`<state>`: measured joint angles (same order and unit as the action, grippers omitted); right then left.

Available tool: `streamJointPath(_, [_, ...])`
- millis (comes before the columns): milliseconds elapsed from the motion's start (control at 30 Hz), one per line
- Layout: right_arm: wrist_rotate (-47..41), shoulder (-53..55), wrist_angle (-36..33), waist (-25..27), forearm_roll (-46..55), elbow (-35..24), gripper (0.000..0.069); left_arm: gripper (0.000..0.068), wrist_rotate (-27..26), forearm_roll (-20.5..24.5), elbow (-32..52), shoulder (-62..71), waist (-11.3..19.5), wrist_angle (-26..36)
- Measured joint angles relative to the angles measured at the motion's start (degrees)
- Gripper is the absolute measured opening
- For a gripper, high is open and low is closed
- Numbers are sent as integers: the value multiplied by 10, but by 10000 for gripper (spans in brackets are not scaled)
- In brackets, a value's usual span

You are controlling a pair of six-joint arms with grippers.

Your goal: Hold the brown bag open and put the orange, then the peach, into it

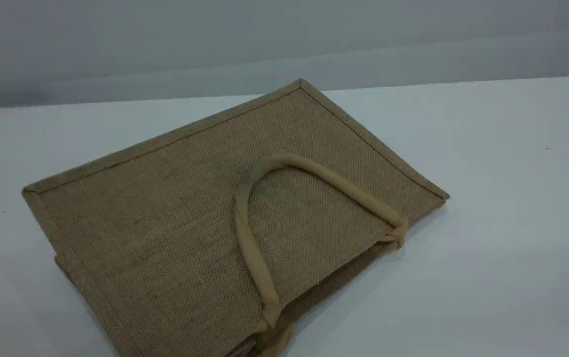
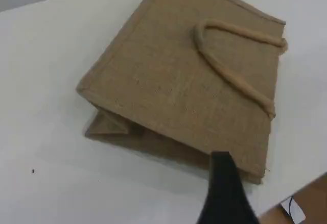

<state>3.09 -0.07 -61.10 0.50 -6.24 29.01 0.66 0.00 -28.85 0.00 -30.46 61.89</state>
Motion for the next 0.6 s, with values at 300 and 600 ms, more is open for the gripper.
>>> streamJointPath(300, [0,1,0,0,0,0,471,411,-2,0,0,0,85,-1])
streamJointPath(600, [0,1,0,0,0,0,471,411,-1,0,0,0,232,-1])
